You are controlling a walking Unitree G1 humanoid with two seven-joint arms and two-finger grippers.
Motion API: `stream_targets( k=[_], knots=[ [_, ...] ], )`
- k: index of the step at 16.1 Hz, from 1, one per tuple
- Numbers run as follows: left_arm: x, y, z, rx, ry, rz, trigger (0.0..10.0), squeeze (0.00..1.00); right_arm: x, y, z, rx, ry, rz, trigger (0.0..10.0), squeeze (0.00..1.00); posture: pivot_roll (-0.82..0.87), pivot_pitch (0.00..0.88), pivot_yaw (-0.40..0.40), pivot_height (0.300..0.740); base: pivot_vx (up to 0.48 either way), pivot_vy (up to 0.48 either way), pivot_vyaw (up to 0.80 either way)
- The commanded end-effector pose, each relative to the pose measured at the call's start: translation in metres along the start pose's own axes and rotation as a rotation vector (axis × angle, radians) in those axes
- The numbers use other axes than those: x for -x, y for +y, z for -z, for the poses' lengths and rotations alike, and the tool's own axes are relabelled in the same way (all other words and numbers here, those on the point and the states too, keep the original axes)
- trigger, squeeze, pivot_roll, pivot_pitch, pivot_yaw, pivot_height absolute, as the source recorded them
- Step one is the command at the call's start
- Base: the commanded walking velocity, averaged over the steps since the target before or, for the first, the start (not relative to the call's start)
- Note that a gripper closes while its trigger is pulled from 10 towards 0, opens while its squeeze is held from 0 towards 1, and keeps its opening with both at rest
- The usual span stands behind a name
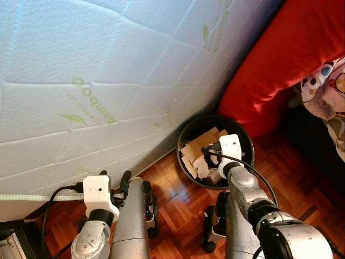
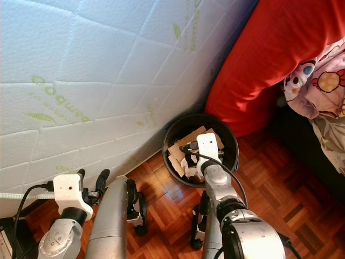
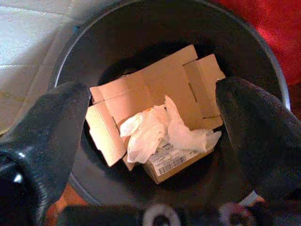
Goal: Clean up the room
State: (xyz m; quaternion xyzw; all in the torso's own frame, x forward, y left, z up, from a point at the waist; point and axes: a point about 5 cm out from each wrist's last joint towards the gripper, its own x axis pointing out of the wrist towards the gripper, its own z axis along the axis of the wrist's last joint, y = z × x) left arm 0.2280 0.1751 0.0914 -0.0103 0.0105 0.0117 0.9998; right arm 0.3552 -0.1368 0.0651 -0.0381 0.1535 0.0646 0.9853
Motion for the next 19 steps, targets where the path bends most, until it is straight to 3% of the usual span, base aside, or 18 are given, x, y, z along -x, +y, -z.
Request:
stream_targets(
  k=[1, 3, 5, 7, 10, 14, 19],
  knots=[
    [0.007, 0.007, 0.017, -0.003, 0.079, -0.027, 10.0, 0.0, 0.008, -0.005, 0.026, -0.081, 0.079, 0.029, 10.0, 0.0, 0.2, 0.519, 0.049, 0.597, 0.0, 0.0, 0.0],
    [0.006, 0.014, 0.024, 0.012, 0.097, -0.056, 10.0, 0.0, 0.019, -0.021, 0.045, -0.251, 0.065, 0.098, 10.0, 0.0, 0.17, 0.472, 0.053, 0.597, 0.0, 0.0, 0.0],
    [0.002, 0.017, 0.027, 0.01, 0.103, -0.055, 10.0, 0.0, 0.032, -0.029, 0.067, -0.27, 0.083, 0.127, 10.0, 0.0, 0.16, 0.454, 0.055, 0.617, 0.0, 0.0, 0.0],
    [0.002, 0.025, 0.045, 0.004, 0.161, -0.065, 10.0, 0.0, 0.059, -0.038, 0.109, -0.291, 0.166, 0.186, 10.0, 0.0, 0.12, 0.395, 0.055, 0.642, 0.0, 0.0, 0.0],
    [0.004, 0.032, 0.066, 0.019, 0.232, -0.09, 10.0, 0.0, 0.083, -0.045, 0.139, -0.323, 0.231, 0.248, 10.0, 0.0, 0.1, 0.339, 0.059, 0.672, 0.0, 0.0, 0.0],
    [-0.007, 0.045, 0.087, 0.027, 0.316, -0.122, 10.0, 0.0, 0.082, -0.041, 0.141, -0.324, 0.264, 0.246, 10.0, 0.0, 0.08, 0.225, 0.058, 0.722, 0.0, 0.0, 0.0],
    [-0.015, 0.039, 0.115, 0.028, 0.462, -0.101, 10.0, 0.0, 0.077, -0.04, 0.138, -0.319, 0.303, 0.248, 10.0, 0.0, 0.03, 0.09, 0.045, 0.74, 0.0, 0.0, 0.0]
  ],
)
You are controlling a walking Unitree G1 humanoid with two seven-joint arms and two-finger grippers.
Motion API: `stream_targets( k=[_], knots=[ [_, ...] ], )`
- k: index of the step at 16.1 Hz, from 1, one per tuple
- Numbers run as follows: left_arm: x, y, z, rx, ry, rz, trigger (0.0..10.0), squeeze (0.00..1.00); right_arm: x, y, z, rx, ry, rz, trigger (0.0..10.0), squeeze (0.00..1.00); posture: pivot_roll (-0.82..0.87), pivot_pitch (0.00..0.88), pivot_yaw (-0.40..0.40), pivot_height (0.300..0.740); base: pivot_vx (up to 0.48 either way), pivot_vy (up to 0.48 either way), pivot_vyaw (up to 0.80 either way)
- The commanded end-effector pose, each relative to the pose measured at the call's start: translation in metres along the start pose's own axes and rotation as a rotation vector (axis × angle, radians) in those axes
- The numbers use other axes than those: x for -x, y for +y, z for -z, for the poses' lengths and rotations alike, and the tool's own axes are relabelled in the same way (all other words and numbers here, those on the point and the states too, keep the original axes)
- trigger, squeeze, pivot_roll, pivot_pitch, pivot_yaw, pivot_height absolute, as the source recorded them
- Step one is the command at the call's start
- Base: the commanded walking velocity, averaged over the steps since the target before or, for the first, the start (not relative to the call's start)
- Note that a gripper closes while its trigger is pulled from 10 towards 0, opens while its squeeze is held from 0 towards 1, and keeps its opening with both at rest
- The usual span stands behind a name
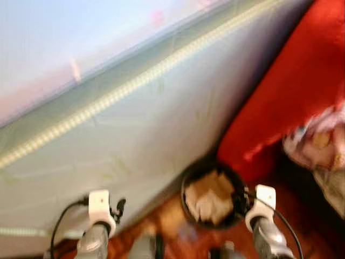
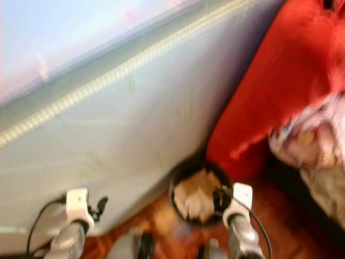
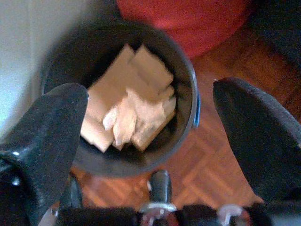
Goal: Clean up the room
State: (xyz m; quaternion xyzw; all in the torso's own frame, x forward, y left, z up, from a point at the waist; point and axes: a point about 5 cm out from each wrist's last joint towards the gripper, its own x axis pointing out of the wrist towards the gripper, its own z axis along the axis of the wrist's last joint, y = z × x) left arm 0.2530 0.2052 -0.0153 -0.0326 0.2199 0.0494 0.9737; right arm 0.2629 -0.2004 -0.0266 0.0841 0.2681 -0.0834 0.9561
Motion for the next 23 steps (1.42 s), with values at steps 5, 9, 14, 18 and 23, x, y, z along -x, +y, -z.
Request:
stream_targets(
  k=[5, 9, 14, 18, 23],
  knots=[
    [0.001, -0.005, 0.03, -0.044, 0.191, 0.005, 10.0, 0.0, 0.013, -0.016, 0.038, 0.034, 0.183, 0.051, 10.0, 0.0, 0.01, 0.0, 0.004, 0.74, 0.0, 0.0, 0.0],
    [0.006, -0.003, 0.046, -0.049, 0.274, -0.026, 10.0, 0.0, 0.019, -0.024, 0.051, 0.056, 0.25, 0.063, 10.0, 0.0, 0.01, 0.0, -0.009, 0.74, 0.0, 0.0, 0.0],
    [0.02, 0.002, 0.068, -0.039, 0.358, -0.062, 10.0, 0.0, 0.021, -0.014, 0.057, 0.075, 0.279, 0.015, 10.0, 0.0, 0.03, 0.0, -0.01, 0.74, 0.0, 0.0, 0.0],
    [0.029, 0.008, 0.08, -0.012, 0.396, -0.103, 10.0, 0.0, 0.022, -0.015, 0.059, 0.116, 0.3, -0.013, 10.0, 0.0, 0.03, 0.0, -0.012, 0.74, 0.0, 0.0, 0.0],
    [0.027, 0.003, 0.078, -0.002, 0.382, -0.104, 10.0, 0.0, 0.02, -0.016, 0.055, 0.182, 0.302, -0.056, 10.0, 0.0, 0.03, 0.0, -0.028, 0.74, 0.0, 0.0, 0.0]
  ],
)
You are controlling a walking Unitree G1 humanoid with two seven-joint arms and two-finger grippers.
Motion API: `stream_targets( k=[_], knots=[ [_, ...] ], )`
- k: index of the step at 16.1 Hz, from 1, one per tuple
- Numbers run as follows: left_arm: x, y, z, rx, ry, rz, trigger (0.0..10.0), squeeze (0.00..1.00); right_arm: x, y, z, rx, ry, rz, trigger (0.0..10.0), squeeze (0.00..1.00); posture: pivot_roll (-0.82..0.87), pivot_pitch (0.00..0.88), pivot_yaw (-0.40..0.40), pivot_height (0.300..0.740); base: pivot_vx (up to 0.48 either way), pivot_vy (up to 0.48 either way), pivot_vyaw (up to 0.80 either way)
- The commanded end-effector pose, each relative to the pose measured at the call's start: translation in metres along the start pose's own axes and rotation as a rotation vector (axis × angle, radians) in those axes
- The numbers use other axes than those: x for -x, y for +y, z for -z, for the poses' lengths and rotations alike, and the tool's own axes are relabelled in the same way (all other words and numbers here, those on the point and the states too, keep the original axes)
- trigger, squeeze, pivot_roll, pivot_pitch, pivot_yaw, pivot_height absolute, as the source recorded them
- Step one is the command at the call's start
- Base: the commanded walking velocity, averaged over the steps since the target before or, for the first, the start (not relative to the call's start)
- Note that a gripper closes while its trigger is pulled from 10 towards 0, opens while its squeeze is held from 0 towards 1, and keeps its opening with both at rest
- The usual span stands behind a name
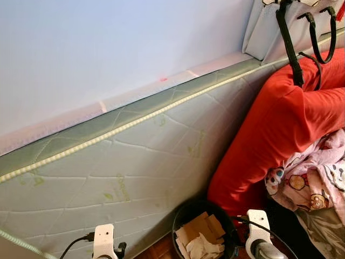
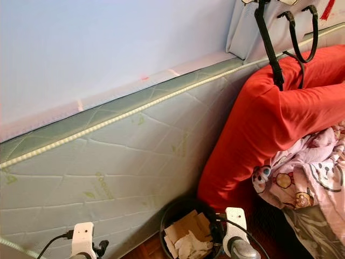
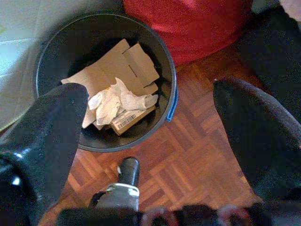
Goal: Clean up the room
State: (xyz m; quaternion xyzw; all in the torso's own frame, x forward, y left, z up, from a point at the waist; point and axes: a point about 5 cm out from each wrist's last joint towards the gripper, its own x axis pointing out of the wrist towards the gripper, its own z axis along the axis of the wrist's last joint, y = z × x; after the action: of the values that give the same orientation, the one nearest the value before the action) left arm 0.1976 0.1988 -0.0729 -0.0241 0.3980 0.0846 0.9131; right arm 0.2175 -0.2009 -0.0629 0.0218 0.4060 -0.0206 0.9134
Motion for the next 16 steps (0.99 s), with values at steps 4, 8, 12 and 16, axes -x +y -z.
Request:
stream_targets(
  k=[4, 8, 12, 16],
  knots=[
    [0.002, -0.004, 0.008, 0.023, 0.029, 0.006, 10.0, 0.0, 0.001, 0.002, 0.009, 0.025, 0.028, -0.004, 10.0, 0.0, 0.03, 0.0, -0.03, 0.74, 0.0, 0.0, 0.0],
    [0.002, -0.005, 0.011, 0.031, 0.037, 0.007, 10.0, 0.0, 0.003, -0.002, 0.016, 0.058, 0.063, 0.012, 10.0, 0.0, 0.02, 0.0, -0.029, 0.74, 0.0, 0.0, -0.34],
    [0.002, -0.007, 0.011, 0.017, 0.036, 0.015, 10.0, 0.0, 0.004, -0.003, 0.017, 0.075, 0.068, 0.005, 10.0, 0.0, 0.01, 0.0, -0.028, 0.74, 0.0, 0.0, -0.69],
    [0.002, -0.009, 0.008, 0.022, 0.027, 0.019, 10.0, 0.0, 0.003, -0.004, 0.015, 0.069, 0.062, 0.009, 10.0, 0.0, 0.01, 0.0, -0.031, 0.74, 0.0, 0.0, -0.69]
  ],
)
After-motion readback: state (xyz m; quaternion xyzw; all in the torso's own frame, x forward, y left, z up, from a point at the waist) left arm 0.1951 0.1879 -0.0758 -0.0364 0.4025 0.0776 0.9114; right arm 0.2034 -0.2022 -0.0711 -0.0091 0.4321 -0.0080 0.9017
